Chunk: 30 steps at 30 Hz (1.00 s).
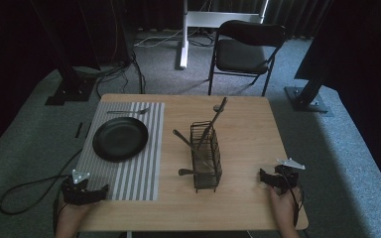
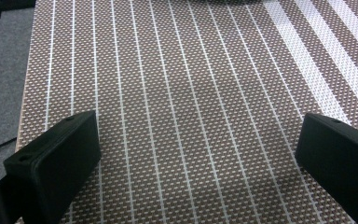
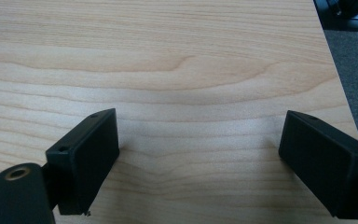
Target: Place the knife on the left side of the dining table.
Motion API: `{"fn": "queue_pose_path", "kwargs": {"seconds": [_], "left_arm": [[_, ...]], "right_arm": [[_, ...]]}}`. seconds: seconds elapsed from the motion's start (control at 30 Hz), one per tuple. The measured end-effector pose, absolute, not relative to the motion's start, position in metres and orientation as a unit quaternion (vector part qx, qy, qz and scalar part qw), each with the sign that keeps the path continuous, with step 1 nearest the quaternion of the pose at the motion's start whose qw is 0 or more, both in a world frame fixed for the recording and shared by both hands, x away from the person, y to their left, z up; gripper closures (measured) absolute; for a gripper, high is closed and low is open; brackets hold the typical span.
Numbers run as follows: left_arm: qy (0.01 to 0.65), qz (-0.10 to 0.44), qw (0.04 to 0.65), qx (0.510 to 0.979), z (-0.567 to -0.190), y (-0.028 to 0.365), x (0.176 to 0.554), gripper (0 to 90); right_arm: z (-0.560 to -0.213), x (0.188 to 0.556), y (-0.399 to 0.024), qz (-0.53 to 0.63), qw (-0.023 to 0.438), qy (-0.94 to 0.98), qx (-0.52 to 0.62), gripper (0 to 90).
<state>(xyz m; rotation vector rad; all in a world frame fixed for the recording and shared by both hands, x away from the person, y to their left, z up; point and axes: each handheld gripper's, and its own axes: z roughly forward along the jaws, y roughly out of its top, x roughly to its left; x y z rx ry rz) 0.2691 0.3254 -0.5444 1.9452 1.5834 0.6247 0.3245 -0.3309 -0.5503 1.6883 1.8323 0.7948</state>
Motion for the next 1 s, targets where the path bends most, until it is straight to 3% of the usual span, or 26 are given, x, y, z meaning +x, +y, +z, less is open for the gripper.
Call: {"fn": "queue_pose_path", "kwargs": {"seconds": [0.43,1.0], "left_arm": [[0.588,0.196,0.308,0.721,-0.538,0.329,0.267,1.4],[0.509,0.212,0.329,0.767,-0.493,0.278,0.275,1.6]], "right_arm": [[-0.55,0.324,-0.331,0.293,0.261,0.674,0.626,11.2],[-0.55,0.324,-0.331,0.293,0.261,0.674,0.626,11.3]]}}
